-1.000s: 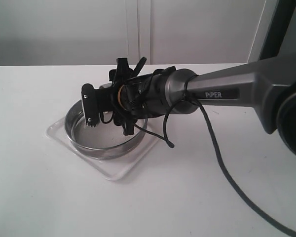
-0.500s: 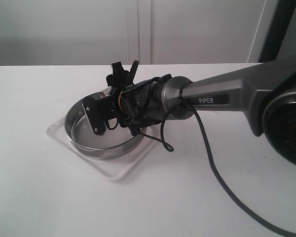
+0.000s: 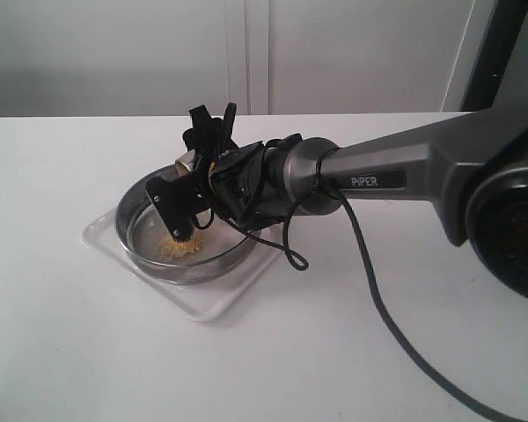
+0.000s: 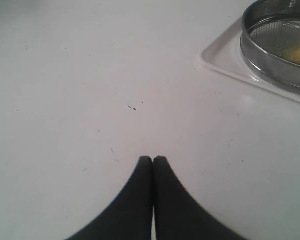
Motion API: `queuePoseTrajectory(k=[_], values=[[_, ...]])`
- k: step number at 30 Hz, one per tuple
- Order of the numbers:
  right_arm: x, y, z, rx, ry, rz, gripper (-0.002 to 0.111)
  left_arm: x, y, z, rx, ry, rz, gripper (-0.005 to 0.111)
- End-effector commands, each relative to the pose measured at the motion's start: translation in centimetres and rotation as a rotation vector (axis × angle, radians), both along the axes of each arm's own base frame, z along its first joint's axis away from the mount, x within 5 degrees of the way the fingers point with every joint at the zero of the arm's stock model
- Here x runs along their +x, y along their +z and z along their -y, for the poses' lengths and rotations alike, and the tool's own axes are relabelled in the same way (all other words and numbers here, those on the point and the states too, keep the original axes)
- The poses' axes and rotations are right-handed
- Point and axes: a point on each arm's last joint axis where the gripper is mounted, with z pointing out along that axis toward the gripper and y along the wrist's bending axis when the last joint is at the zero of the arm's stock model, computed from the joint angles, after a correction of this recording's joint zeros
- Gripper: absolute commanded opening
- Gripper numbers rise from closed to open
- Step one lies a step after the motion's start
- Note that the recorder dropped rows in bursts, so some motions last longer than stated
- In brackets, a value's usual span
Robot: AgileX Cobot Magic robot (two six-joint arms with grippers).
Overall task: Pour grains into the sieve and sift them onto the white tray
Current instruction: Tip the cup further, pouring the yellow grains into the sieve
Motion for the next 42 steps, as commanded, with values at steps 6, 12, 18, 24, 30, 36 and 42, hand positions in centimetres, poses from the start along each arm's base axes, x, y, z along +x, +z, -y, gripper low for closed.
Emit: queuePoseTrajectory(k=[6, 12, 18, 24, 30, 36, 42], values=[[0.2, 1.0, 0.0, -0.053, -0.001, 0.064, 0.000, 0.0, -0.1, 0.0, -0.009, -0.002, 0.001, 0.000], [0.3, 1.1, 0.2, -0.139, 0.022, 0.101, 0.000, 0.0, -0.1, 0.0, -0.009, -0.002, 0.001, 0.000], [0.4, 1.1, 0.4, -0.193, 0.027, 0.127, 0.000, 0.0, -0.1, 0.0, -0.009, -0.002, 0.001, 0.000], [0.5, 1.3, 0.6, -0.244, 0.020, 0.155, 0.000, 0.0, -0.1, 0.0, -0.009, -0.002, 0.001, 0.000], [0.6, 1.5, 0.8, -0.277, 0.003, 0.174, 0.000, 0.0, -0.1, 0.0, -0.009, -0.002, 0.001, 0.000], [0.6, 1.5, 0.8, -0.309, 0.020, 0.183, 0.000, 0.0, -0.1, 0.0, -0.009, -0.002, 0.001, 0.000], [0.3, 2.2, 0.6, -0.334, 0.043, 0.205, 0.000, 0.0, -0.1, 0.0, -0.009, -0.002, 0.001, 0.000]])
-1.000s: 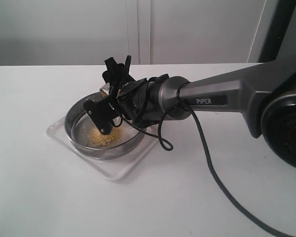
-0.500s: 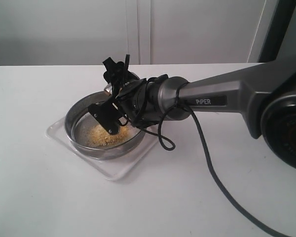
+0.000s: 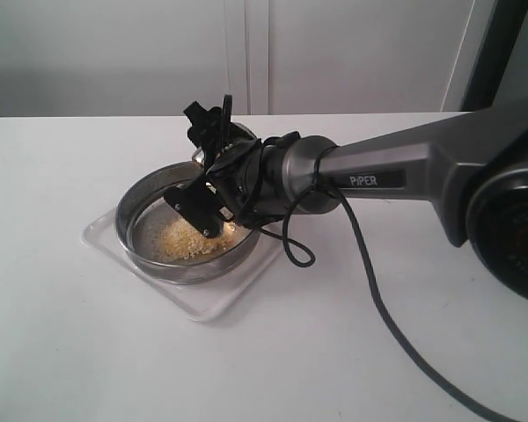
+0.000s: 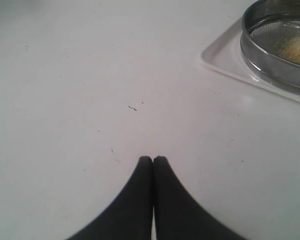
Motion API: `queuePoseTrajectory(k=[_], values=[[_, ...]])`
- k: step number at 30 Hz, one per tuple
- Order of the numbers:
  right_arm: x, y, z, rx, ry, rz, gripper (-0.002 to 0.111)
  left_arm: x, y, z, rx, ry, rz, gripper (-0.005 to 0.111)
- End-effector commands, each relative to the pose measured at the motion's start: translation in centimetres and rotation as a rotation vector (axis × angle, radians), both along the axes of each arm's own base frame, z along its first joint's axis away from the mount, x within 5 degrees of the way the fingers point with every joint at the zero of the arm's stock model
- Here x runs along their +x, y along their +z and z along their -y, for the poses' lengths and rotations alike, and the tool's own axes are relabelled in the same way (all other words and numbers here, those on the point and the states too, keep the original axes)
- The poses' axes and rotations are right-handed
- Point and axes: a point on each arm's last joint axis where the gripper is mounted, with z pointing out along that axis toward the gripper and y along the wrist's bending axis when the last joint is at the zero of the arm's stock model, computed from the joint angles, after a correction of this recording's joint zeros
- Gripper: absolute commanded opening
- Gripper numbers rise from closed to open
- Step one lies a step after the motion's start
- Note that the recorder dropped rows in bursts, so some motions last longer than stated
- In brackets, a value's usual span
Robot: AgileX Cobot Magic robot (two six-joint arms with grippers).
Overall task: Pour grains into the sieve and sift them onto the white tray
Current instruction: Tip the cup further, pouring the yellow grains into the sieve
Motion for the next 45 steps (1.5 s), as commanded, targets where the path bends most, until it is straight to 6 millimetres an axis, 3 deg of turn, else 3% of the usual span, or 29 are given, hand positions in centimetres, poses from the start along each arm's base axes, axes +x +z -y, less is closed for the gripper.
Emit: queuePoseTrajectory(k=[1, 13, 19, 31, 35, 45], values=[[-0.3, 1.6, -0.3, -0.022, 0.024, 0.044, 0.000, 0.0, -0.1, 0.0, -0.009, -0.002, 0.001, 0.000], [-0.9, 1.9, -1.2, -0.148, 0.122, 0.077, 0.000, 0.0, -0.1, 0.0, -0.009, -0.002, 0.001, 0.000], [-0.8, 3.9, -2.1, -0.104, 0.138, 0.118, 0.000, 0.0, -0.1, 0.0, -0.009, -0.002, 0.001, 0.000], [-1.1, 3.4, -2.8, -0.121, 0.234, 0.090, 0.000, 0.0, -0.1, 0.0, -0.009, -0.002, 0.001, 0.000], [-1.2, 4.4, -2.8, -0.164, 0.226, 0.136, 0.000, 0.0, -0.1, 0.0, -0.009, -0.002, 0.001, 0.000], [-1.2, 4.7, -2.6, -0.148, 0.188, 0.143, 0.000, 0.0, -0.1, 0.0, -0.009, -0.002, 0.001, 0.000]])
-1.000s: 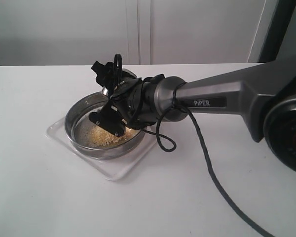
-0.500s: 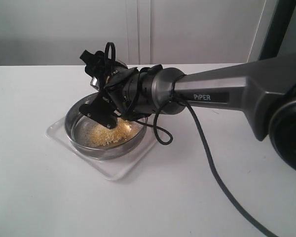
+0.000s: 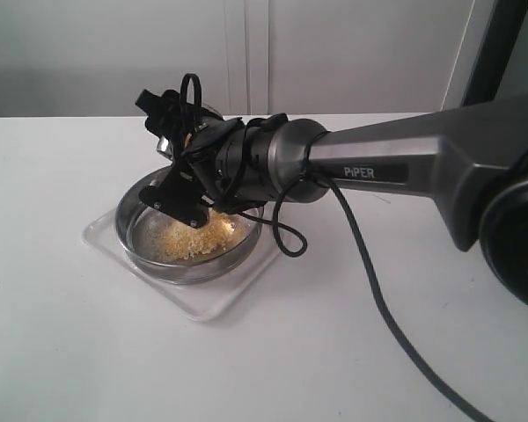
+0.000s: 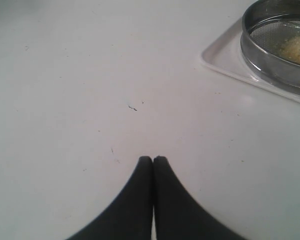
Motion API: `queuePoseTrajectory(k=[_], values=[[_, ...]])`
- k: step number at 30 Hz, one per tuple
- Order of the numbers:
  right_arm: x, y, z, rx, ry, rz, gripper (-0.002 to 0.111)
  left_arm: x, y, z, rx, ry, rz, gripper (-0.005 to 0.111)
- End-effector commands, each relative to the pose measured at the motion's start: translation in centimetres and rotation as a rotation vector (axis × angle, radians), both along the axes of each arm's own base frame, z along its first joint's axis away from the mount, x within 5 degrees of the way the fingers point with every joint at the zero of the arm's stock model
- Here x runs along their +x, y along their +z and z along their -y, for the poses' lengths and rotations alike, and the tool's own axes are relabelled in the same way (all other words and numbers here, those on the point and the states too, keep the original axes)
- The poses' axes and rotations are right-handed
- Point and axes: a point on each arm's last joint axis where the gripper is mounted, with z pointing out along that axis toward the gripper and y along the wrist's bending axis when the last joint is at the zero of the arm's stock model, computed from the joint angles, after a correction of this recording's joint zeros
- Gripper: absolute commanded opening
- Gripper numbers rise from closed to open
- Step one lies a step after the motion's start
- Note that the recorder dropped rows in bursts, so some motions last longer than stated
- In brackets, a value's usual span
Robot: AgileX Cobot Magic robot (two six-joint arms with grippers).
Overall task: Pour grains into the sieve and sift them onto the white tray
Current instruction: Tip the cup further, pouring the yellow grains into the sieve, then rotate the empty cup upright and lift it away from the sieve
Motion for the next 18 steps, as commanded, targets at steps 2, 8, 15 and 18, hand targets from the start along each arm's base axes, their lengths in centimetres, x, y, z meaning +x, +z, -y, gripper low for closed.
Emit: queuePoseTrajectory(k=[2, 8, 15, 18], values=[[-0.2, 1.5, 0.0, 0.001, -0.010, 0.043, 0.000, 0.0, -0.1, 0.0, -0.009, -0.002, 0.001, 0.000], [-0.3, 0.7, -0.1, 0.040, -0.018, -0.016, 0.000, 0.0, -0.1, 0.0, -0.009, -0.002, 0.001, 0.000], [-0.4, 0.6, 0.2, 0.231, -0.155, -0.098, 0.000, 0.0, -0.1, 0.0, -0.009, -0.002, 0.001, 0.000], [-1.2, 1.3, 0.0, 0.431, -0.282, -0.156, 0.000, 0.0, -0.1, 0.0, -0.009, -0.002, 0.001, 0.000]])
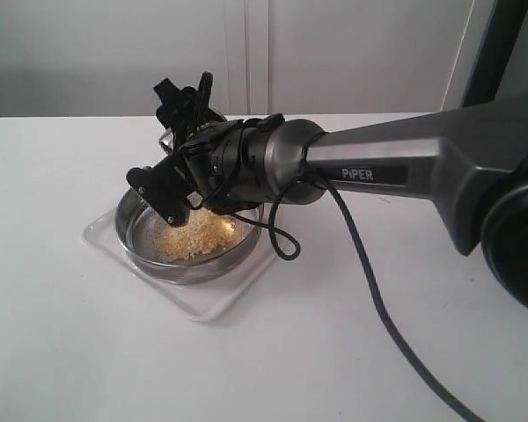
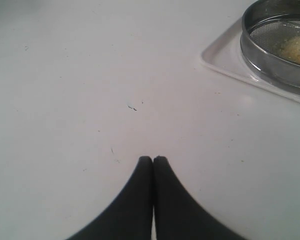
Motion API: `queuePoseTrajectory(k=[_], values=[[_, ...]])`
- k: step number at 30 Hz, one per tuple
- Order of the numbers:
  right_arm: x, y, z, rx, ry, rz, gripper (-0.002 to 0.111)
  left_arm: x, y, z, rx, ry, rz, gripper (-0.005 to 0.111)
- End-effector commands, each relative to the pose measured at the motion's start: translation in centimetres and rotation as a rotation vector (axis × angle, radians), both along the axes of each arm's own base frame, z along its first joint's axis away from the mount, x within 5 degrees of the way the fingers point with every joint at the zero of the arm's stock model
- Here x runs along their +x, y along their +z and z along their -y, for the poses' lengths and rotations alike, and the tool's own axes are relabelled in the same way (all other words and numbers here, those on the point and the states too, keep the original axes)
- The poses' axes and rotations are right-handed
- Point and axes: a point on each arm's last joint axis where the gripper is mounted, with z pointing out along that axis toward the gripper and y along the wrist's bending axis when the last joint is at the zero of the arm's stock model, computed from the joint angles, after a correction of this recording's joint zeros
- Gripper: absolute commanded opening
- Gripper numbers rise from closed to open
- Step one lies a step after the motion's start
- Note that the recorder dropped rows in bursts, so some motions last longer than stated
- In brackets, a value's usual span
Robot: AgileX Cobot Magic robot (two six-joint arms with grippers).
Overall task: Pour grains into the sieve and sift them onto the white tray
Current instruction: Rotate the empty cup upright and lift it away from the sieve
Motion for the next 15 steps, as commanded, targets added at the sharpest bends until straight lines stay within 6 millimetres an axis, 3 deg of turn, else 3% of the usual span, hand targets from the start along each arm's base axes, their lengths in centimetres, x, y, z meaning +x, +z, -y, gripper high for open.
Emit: queuePoseTrajectory(k=[1, 8, 15], values=[[-0.9, 1.6, -0.1, 0.211, -0.138, -0.048, 0.000, 0.0, -0.1, 0.0, -0.009, -0.002, 0.001, 0.000], [-2.6, 4.9, 1.0, 0.521, -0.300, -0.267, 0.000, 0.0, -0.1, 0.0, -0.009, -0.002, 0.001, 0.000], [-3.2, 6.9, 1.6, 0.648, -0.340, -0.336, 0.000, 0.0, -0.1, 0.0, -0.009, -0.002, 0.001, 0.000]])
